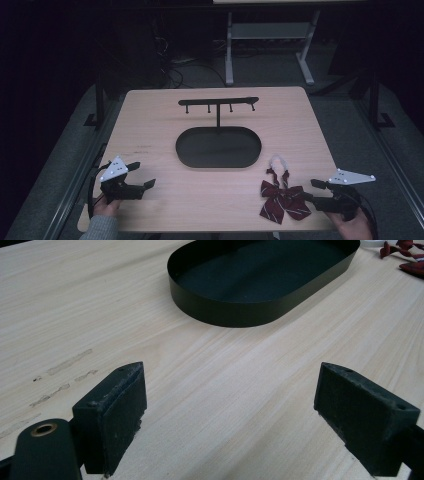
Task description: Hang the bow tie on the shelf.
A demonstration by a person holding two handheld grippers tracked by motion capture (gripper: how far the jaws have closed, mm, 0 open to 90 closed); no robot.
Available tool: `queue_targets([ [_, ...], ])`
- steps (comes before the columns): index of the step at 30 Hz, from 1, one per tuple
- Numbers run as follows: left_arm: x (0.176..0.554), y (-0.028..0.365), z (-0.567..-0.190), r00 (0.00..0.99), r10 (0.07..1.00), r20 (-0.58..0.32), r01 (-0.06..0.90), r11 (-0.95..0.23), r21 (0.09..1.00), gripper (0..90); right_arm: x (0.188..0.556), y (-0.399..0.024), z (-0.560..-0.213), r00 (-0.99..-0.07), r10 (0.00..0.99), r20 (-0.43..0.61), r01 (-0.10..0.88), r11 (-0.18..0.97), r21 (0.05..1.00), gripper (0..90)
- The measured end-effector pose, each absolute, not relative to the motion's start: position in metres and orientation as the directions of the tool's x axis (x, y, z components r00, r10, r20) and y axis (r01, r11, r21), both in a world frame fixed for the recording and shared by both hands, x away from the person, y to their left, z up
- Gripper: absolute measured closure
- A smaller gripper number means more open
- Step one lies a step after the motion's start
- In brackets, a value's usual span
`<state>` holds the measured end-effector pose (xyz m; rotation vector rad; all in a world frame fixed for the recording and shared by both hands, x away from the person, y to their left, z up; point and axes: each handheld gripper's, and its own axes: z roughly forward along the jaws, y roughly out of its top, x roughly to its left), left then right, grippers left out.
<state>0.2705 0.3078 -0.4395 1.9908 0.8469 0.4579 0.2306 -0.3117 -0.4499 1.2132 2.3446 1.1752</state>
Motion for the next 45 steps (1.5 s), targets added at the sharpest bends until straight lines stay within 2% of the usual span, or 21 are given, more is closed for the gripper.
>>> queue_targets([
  [15, 0.270, 0.310, -0.439, 0.692, 0.722, -0.009, 0.386, -0.360, 0.849, 13.0, 0.235, -0.306, -0.444, -0.632, 0.764, 0.130, 0.563, 0.337, 0.755, 33.2],
  [33, 0.269, 0.310, -0.438, 0.696, 0.718, -0.001, 0.380, -0.368, 0.849, 13.0, 0.247, -0.294, -0.419, -0.651, 0.751, 0.110, 0.542, 0.358, 0.761, 35.1],
  [45, 0.269, 0.310, -0.438, 0.695, 0.719, 0.001, 0.376, -0.365, 0.852, 13.0, 0.268, -0.278, -0.406, -0.674, 0.734, 0.078, 0.531, 0.409, 0.742, 37.3],
])
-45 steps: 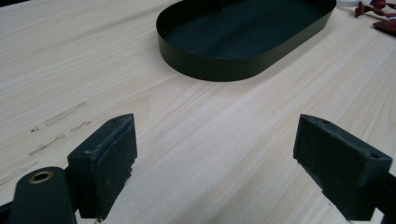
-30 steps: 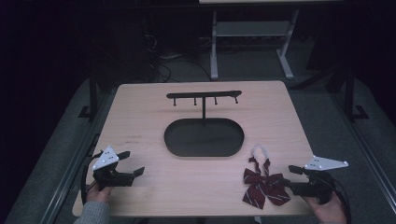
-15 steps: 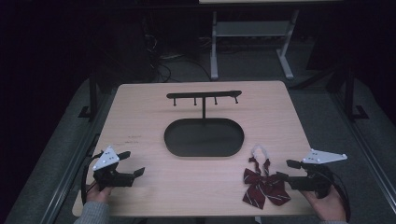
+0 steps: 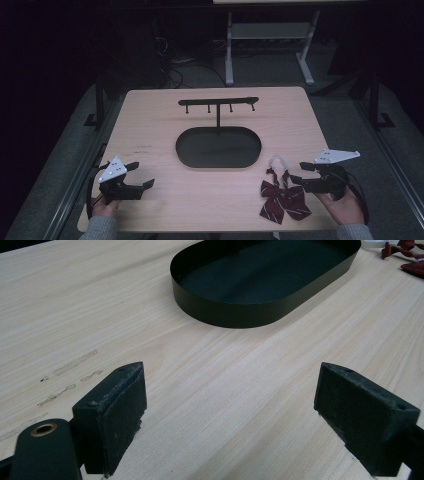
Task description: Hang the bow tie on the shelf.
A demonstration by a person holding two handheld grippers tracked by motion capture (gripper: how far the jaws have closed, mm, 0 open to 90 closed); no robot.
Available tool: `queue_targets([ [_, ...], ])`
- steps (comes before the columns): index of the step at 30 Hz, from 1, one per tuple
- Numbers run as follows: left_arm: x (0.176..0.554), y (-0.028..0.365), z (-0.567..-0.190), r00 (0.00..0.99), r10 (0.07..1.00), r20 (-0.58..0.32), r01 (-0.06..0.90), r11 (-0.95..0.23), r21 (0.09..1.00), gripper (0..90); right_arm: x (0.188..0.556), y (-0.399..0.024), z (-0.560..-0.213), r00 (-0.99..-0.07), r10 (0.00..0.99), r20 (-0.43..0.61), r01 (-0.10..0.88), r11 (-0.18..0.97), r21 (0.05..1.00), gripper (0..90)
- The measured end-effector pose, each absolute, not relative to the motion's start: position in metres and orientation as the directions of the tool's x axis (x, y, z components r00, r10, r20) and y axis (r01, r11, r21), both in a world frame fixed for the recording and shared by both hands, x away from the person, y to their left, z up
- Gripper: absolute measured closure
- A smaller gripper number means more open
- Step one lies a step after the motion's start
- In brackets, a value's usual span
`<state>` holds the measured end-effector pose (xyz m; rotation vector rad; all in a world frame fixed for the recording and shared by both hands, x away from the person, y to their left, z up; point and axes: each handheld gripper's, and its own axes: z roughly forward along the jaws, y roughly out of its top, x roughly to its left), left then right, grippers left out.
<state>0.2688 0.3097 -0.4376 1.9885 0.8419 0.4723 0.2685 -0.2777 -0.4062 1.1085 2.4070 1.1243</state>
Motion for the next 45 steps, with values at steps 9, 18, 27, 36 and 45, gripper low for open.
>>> queue_targets([
  [9, 0.268, 0.310, -0.437, 0.697, 0.718, 0.001, 0.374, -0.364, 0.853, 13.0, 0.290, -0.265, -0.404, -0.686, 0.723, 0.076, 0.536, 0.433, 0.725, 39.0],
  [18, 0.268, 0.309, -0.437, 0.700, 0.715, 0.006, 0.370, -0.370, 0.852, 13.0, 0.304, -0.261, -0.405, -0.672, 0.735, 0.084, 0.562, 0.433, 0.704, 40.6],
  [27, 0.268, 0.310, -0.437, 0.697, 0.717, -0.003, 0.375, -0.362, 0.853, 13.0, 0.320, -0.254, -0.415, -0.657, 0.750, 0.075, 0.589, 0.448, 0.672, 45.0],
  [36, 0.268, 0.310, -0.437, 0.697, 0.717, -0.009, 0.377, -0.356, 0.855, 13.0, 0.335, -0.251, -0.424, -0.624, 0.777, 0.077, 0.634, 0.447, 0.631, 52.5],
  [45, 0.268, 0.310, -0.436, 0.699, 0.715, -0.004, 0.373, -0.360, 0.855, 13.0, 0.346, -0.251, -0.437, -0.585, 0.807, 0.076, 0.674, 0.433, 0.598, 58.5],
])
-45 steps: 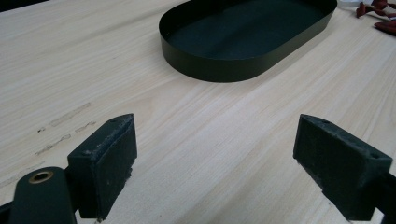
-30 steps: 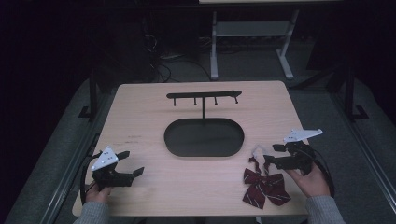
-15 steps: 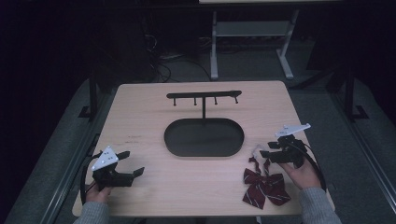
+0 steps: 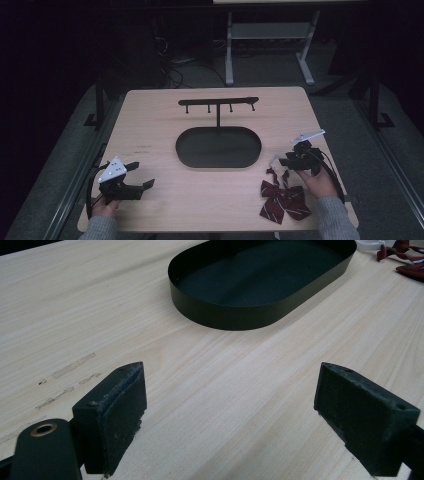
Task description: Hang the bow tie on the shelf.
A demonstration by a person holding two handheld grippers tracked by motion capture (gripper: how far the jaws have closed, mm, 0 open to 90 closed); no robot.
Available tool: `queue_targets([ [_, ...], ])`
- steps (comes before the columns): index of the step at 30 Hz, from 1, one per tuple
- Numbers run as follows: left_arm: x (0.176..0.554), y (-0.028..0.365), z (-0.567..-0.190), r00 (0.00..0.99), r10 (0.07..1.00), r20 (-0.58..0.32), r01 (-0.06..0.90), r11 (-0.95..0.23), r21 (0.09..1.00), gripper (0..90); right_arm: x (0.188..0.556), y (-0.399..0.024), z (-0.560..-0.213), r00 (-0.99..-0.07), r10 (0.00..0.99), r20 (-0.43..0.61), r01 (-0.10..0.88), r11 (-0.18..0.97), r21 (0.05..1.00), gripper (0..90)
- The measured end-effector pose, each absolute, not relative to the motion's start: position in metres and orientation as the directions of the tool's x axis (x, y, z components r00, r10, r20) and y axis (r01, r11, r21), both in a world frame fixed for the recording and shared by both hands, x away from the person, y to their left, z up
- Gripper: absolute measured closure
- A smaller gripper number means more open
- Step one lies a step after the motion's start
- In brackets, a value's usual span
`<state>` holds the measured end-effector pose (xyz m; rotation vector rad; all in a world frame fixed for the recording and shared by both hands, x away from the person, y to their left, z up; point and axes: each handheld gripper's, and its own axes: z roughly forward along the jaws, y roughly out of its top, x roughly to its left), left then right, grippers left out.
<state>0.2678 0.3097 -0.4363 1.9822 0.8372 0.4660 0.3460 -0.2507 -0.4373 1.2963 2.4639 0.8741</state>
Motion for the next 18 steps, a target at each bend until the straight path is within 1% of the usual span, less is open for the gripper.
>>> queue_targets([
  [4, 0.268, 0.310, -0.436, 0.699, 0.715, -0.004, 0.373, -0.360, 0.855, 13.0, 0.348, -0.251, -0.439, -0.577, 0.814, 0.063, 0.684, 0.439, 0.583, 63.5],
  [8, 0.268, 0.309, -0.436, 0.700, 0.714, -0.003, 0.371, -0.361, 0.856, 13.0, 0.350, -0.251, -0.442, -0.569, 0.819, 0.073, 0.694, 0.431, 0.577, 65.7],
  [15, 0.268, 0.309, -0.436, 0.700, 0.714, -0.005, 0.372, -0.359, 0.856, 13.0, 0.353, -0.248, -0.448, -0.574, 0.818, 0.040, 0.698, 0.463, 0.547, 71.6],
  [18, 0.268, 0.309, -0.437, 0.700, 0.714, -0.007, 0.373, -0.357, 0.857, 13.0, 0.353, -0.246, -0.449, -0.565, 0.824, 0.041, 0.710, 0.459, 0.534, 74.0],
])
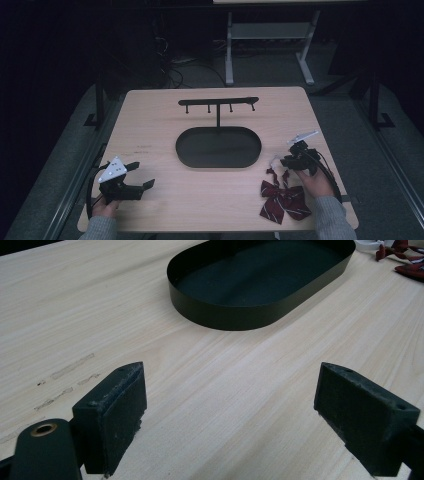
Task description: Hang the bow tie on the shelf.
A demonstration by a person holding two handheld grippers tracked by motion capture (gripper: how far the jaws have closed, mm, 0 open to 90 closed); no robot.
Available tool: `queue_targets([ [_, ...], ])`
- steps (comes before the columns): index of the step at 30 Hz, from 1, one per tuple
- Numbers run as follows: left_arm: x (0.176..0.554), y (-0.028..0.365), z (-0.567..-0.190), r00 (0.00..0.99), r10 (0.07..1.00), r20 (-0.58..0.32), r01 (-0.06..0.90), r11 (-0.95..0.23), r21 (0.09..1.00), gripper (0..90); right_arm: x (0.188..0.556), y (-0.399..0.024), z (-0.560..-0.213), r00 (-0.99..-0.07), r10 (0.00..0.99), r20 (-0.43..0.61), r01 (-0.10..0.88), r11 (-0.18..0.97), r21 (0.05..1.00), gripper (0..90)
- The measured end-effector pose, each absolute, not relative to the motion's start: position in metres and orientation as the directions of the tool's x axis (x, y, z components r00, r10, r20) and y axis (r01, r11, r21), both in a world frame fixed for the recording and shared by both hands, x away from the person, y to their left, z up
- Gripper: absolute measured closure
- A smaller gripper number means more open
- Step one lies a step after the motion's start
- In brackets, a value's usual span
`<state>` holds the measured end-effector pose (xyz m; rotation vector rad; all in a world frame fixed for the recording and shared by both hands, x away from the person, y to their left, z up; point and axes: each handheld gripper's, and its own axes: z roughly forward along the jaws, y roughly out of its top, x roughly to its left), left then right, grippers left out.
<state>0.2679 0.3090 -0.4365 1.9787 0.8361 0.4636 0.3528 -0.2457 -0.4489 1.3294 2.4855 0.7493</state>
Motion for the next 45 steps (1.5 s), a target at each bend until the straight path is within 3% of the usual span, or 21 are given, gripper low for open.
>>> queue_targets([
  [13, 0.267, 0.309, -0.437, 0.696, 0.718, -0.015, 0.374, -0.345, 0.861, 13.0, 0.351, -0.247, -0.456, -0.561, 0.827, 0.042, 0.707, 0.453, 0.543, 85.8],
  [32, 0.267, 0.309, -0.437, 0.699, 0.715, -0.007, 0.372, -0.355, 0.857, 13.0, 0.334, -0.250, -0.439, -0.574, 0.815, 0.082, 0.679, 0.417, 0.604, 86.4],
  [45, 0.267, 0.309, -0.437, 0.699, 0.715, -0.007, 0.371, -0.355, 0.858, 13.0, 0.322, -0.245, -0.417, -0.608, 0.792, 0.049, 0.615, 0.431, 0.660, 86.6],
])
